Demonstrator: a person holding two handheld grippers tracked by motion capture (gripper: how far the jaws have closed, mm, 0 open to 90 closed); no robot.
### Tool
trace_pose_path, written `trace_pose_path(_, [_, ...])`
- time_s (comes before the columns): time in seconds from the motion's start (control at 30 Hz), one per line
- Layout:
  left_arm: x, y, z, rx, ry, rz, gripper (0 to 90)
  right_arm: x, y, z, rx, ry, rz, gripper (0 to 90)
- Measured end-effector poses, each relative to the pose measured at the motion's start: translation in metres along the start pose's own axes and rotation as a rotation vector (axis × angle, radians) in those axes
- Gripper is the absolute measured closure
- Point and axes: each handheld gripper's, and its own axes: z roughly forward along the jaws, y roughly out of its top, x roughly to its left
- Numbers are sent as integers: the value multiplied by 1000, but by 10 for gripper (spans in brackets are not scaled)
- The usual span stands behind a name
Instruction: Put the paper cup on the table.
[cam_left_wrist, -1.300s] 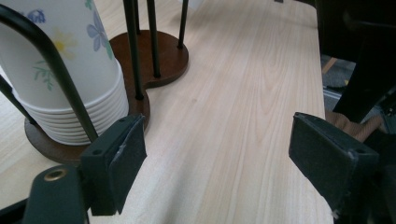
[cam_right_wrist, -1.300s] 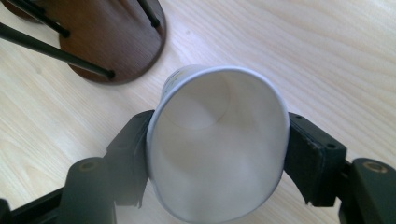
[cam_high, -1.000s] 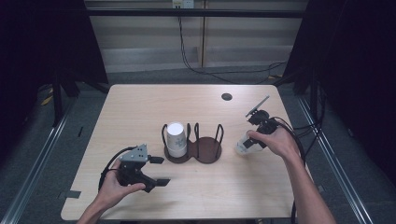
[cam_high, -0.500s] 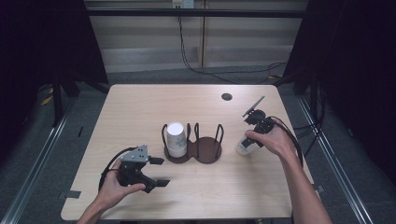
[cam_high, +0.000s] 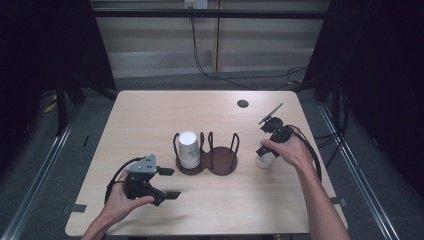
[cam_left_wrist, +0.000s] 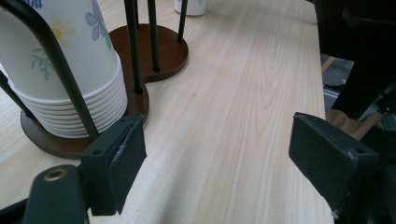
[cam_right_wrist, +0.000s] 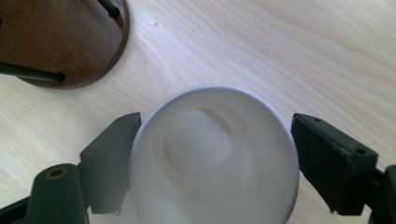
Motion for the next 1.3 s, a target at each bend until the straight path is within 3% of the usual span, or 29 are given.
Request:
trace_pose_path(0.33, [0,0,0,3,0,5,187,1,-4,-2,-60,31,24,150])
trace_pose_path(0.4, [0,0,-1,-1,6,6,187,0,-4,-3,-84,32,33,146])
trace_pose_path(0.47, [0,1,-1,-8,5,4,187,-2,-6,-4,-121,71,62,166])
trace_pose_path(0.6, [0,0,-2,-13,10,-2,187,-3,-6,-5,-156,70,74,147])
trace_pose_path(0.73, [-1,0,-2,-8,16,-6,181,-3,-6,-8,-193,51,73,141])
trace_pose_path(0.93, [-2,1,-1,-15,11,-25,166,-4,-8,-11,-250,22,120,141])
trace_pose_path(1.3, [-3,-1,-7,-22,24,-34,165,4,-23,-16,-448,-28,176,147])
